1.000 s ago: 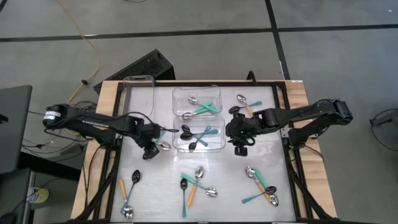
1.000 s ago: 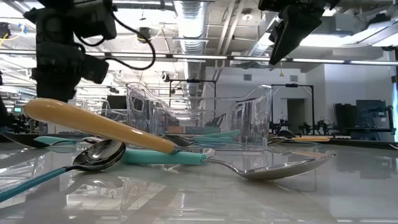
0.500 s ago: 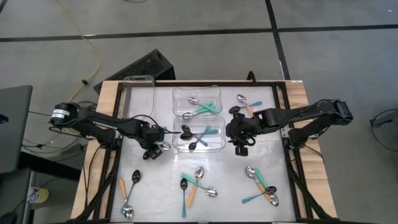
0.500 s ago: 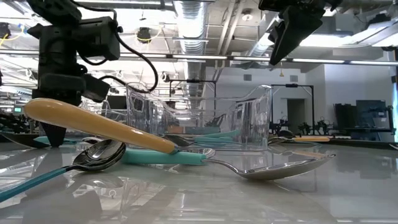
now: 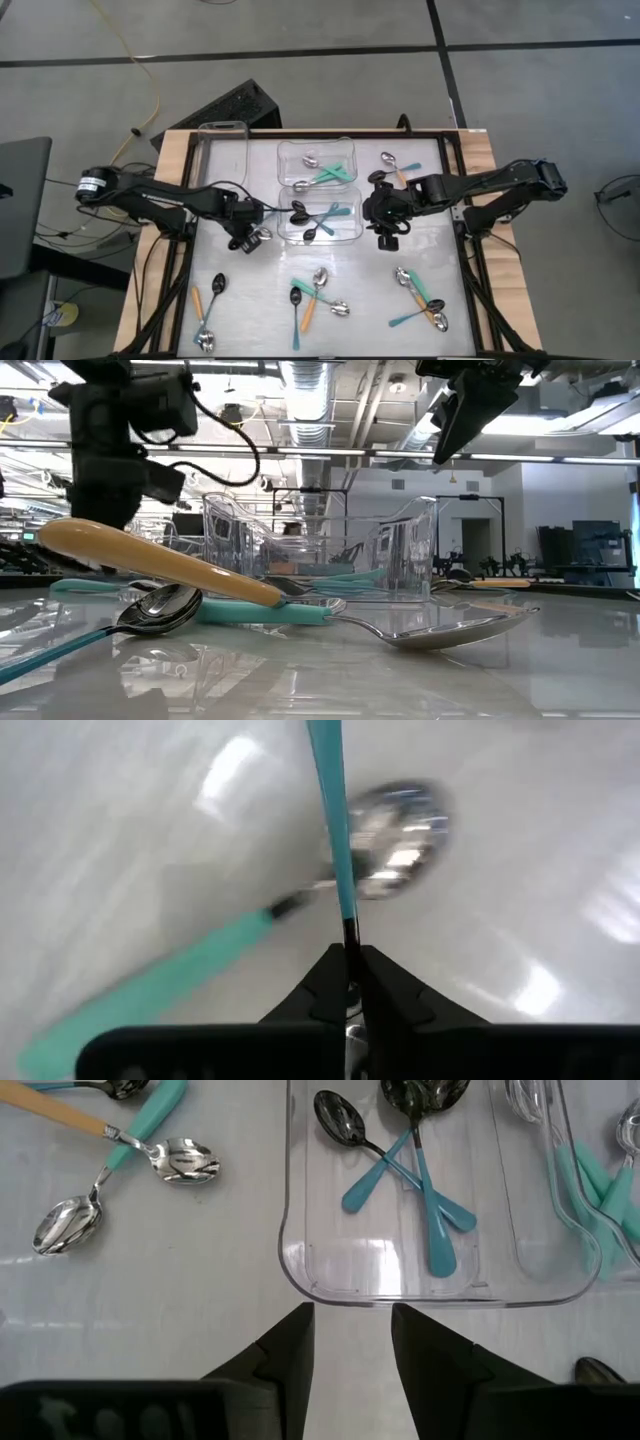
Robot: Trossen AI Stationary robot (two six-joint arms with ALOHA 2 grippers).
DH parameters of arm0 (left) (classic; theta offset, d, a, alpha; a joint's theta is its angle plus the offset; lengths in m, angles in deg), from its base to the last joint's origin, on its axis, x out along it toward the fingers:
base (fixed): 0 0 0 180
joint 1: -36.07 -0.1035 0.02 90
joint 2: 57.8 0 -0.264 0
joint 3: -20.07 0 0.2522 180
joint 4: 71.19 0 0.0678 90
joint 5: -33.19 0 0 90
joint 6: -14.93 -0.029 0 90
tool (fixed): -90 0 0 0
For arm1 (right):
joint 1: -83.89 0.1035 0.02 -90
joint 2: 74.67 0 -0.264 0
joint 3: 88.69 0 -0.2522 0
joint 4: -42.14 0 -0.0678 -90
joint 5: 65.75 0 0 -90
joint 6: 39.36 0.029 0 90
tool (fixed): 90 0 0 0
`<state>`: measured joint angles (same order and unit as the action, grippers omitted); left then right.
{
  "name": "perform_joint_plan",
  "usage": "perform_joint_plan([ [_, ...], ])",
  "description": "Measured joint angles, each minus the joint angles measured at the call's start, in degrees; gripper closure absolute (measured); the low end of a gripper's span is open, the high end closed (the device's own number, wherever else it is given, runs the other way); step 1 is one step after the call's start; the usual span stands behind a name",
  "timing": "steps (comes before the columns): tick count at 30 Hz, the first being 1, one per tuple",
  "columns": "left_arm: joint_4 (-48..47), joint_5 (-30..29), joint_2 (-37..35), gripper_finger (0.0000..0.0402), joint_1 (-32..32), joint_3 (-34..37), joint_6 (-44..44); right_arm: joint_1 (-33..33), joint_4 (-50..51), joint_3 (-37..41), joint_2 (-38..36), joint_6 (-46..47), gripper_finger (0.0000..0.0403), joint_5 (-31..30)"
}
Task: Sort silverware by color (type)
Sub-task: Put the blue spoon into the bottom transparent bin
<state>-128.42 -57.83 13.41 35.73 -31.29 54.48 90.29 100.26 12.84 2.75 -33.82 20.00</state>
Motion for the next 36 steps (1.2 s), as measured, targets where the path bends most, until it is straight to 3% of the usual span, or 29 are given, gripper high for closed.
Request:
perform_joint_plan([
  [4,-5.01,0.83,-4.32,0.0398,0.02,-4.15,-0.73,0.0,0.04,0.0,0.0,0.44,0.0245,0.0],
  [11,-13.0,-8.16,-9.93,0.0401,-0.09,-13.92,-3.63,0.0,0.18,0.0,0.0,0.48,0.0245,0.0],
  [14,-11.8,-12.26,-10.19,0.0401,-0.09,-18.15,-8.95,0.0,0.22,0.01,0.0,0.48,0.0245,0.0],
  [17,-4.38,-14.64,-8.39,0.0401,-0.91,-20.81,-17.64,-0.01,0.2,0.02,0.0,0.48,0.0245,0.0],
  [19,3.02,-11.96,-5.87,0.0401,-2.29,-21.23,-24.42,-0.04,0.2,0.01,0.0,0.5,0.0245,0.0],
  [24,17.45,3.24,5.5,0.0401,-5.85,-22.51,-39.14,0.26,0.51,0.01,0.0,2.0,0.0245,-0.02],
  [27,16.72,6.74,13.65,0.0401,-6.85,-27.54,-45.43,0.33,2.41,0.02,0.0,2.04,0.0245,0.0],
  [36,5.39,8.51,32.09,0.0401,-7.39,-41.34,-53.65,0.98,12.69,0.02,0.0,9.43,0.0245,-0.46],
])
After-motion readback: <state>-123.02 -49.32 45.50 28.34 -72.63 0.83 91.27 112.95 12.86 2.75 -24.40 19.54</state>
